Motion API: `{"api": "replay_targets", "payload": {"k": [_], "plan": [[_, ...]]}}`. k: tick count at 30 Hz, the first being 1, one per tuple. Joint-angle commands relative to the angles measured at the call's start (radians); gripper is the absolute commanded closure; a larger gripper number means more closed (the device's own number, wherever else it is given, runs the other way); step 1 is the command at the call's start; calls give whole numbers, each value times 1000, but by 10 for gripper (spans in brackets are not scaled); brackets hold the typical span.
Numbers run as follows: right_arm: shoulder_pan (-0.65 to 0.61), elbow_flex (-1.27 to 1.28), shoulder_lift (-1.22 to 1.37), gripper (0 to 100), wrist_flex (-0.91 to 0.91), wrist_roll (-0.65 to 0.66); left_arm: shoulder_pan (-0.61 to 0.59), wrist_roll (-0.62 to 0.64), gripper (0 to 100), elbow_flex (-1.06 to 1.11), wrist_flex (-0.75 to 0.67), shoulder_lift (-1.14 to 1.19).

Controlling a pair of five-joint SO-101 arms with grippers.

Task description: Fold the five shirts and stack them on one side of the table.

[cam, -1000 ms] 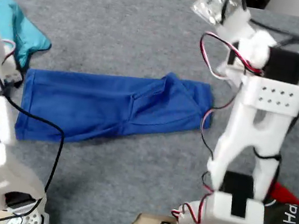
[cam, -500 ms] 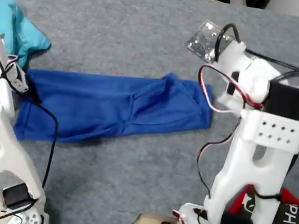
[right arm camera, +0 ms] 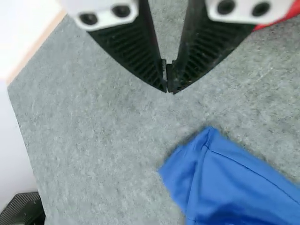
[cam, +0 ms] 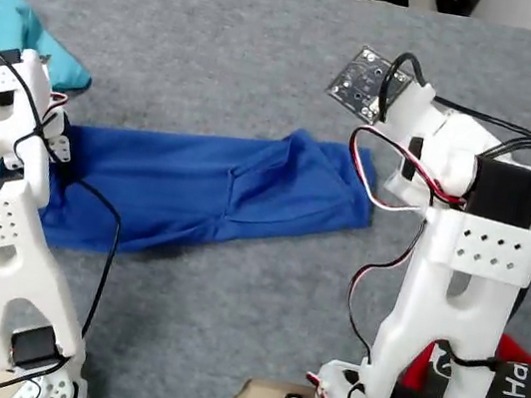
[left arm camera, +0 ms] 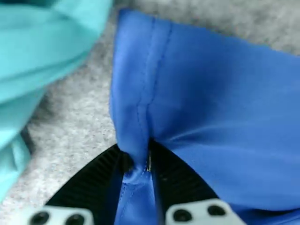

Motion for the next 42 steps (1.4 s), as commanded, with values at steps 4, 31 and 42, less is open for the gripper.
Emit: {"api": "replay_targets", "payload": {"k": [4, 31, 42], "plan": [[188, 111, -35, 994, -138, -60, 49, 25, 981, -150, 124, 18], [371, 862, 297, 994, -1534, -830, 689, 94, 981, -201, 123, -355], [400, 816, 340, 994, -1534, -832, 993, 186, 981, -290, 15, -357]]}}
